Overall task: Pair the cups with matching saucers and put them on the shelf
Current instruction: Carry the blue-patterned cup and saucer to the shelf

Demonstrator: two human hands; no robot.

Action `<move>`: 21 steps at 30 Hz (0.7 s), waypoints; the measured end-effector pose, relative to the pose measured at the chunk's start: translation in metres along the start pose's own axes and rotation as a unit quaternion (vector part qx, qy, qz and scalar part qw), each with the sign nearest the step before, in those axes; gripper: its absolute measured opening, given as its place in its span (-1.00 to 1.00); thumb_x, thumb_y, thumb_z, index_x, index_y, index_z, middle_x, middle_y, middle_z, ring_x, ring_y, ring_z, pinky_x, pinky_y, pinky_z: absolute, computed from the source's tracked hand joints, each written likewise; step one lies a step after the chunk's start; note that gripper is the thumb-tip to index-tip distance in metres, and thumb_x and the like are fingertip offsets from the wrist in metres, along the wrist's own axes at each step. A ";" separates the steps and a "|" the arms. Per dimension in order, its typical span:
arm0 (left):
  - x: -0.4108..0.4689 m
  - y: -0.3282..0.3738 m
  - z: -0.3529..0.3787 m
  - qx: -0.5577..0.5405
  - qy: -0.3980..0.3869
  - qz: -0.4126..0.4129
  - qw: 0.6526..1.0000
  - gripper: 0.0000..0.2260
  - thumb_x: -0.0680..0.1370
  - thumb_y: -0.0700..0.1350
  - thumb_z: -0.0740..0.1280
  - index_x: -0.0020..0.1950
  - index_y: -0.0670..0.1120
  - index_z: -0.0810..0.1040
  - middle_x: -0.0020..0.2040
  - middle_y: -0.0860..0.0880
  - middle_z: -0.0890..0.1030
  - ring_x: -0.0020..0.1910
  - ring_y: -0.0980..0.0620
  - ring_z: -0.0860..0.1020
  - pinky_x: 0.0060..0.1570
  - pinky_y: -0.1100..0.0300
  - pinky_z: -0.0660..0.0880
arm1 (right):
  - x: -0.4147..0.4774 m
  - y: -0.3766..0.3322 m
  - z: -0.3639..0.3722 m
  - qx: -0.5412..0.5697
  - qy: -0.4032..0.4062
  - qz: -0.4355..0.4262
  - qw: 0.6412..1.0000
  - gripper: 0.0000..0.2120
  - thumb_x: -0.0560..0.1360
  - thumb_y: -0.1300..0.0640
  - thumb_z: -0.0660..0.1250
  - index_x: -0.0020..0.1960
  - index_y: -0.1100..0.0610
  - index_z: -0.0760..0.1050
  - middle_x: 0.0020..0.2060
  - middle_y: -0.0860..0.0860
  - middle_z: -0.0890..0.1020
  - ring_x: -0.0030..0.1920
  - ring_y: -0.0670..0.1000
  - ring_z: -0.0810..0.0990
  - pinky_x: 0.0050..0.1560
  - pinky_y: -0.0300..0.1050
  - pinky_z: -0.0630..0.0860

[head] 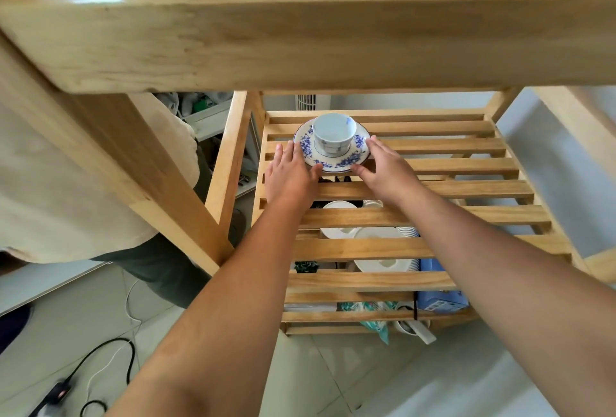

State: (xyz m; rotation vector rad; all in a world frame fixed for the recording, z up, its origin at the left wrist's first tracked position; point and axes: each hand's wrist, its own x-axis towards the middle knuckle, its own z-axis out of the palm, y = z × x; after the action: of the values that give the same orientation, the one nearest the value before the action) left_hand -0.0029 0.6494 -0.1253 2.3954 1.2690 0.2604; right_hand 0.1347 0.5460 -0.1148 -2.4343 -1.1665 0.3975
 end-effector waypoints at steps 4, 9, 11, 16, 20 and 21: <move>-0.004 0.005 -0.006 -0.023 0.007 -0.001 1.000 -0.40 0.60 0.13 0.14 0.56 -0.08 0.06 0.59 -0.04 0.11 0.58 -0.03 -0.02 0.53 -0.01 0.02 | -0.006 -0.002 -0.003 0.048 0.020 -0.001 0.999 -0.36 0.52 -0.09 0.24 0.50 0.09 0.11 0.53 0.02 0.15 0.51 0.06 0.13 0.47 0.01 0.14; -0.038 0.014 -0.027 -0.116 0.050 0.018 0.992 -0.47 0.59 0.09 0.20 0.51 -0.08 0.22 0.52 -0.06 0.27 0.51 -0.03 0.20 0.48 0.00 0.20 | -0.046 -0.009 -0.022 0.164 0.089 0.001 0.982 -0.50 0.53 -0.05 0.25 0.43 0.02 0.27 0.46 0.04 0.32 0.46 0.05 0.25 0.39 -0.05 0.23; -0.058 0.017 -0.036 -0.138 0.049 0.035 0.989 -0.49 0.59 0.08 0.21 0.49 -0.07 0.26 0.49 -0.04 0.32 0.46 -0.01 0.27 0.43 0.02 0.28 | -0.071 -0.011 -0.031 0.183 0.110 0.003 0.977 -0.54 0.53 -0.03 0.25 0.40 0.02 0.32 0.42 0.04 0.39 0.42 0.05 0.33 0.29 -0.15 0.27; -0.120 0.039 -0.060 -0.182 0.012 0.086 0.980 -0.56 0.58 0.07 0.22 0.44 0.02 0.32 0.41 0.02 0.38 0.34 0.01 0.39 0.19 0.17 0.36 | -0.145 -0.004 -0.064 0.217 0.121 0.038 0.968 -0.58 0.53 -0.07 0.23 0.36 -0.08 0.33 0.35 0.00 0.45 0.24 0.01 0.45 0.24 -0.02 0.42; -0.168 0.071 -0.071 -0.191 -0.030 0.159 0.968 -0.59 0.58 0.08 0.22 0.41 0.03 0.34 0.37 0.06 0.40 0.32 0.07 0.39 0.16 0.23 0.35 | -0.216 0.013 -0.095 0.243 0.135 0.065 0.958 -0.62 0.52 -0.05 0.25 0.33 -0.14 0.34 0.28 -0.16 0.46 0.27 -0.16 0.38 0.21 -0.14 0.38; -0.179 0.082 -0.071 -0.195 -0.043 0.177 0.964 -0.61 0.58 0.07 0.22 0.40 0.03 0.36 0.35 0.06 0.41 0.31 0.07 0.41 0.15 0.23 0.35 | -0.236 0.019 -0.103 0.241 0.143 0.076 0.957 -0.62 0.52 -0.05 0.25 0.33 -0.14 0.34 0.24 -0.20 0.45 0.25 -0.17 0.38 0.17 -0.18 0.36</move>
State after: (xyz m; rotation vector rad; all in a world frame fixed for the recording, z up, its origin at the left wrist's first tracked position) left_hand -0.0680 0.4802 -0.0199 2.2405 0.6667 0.4579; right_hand 0.0476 0.3246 -0.0152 -2.0675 -0.6658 0.3164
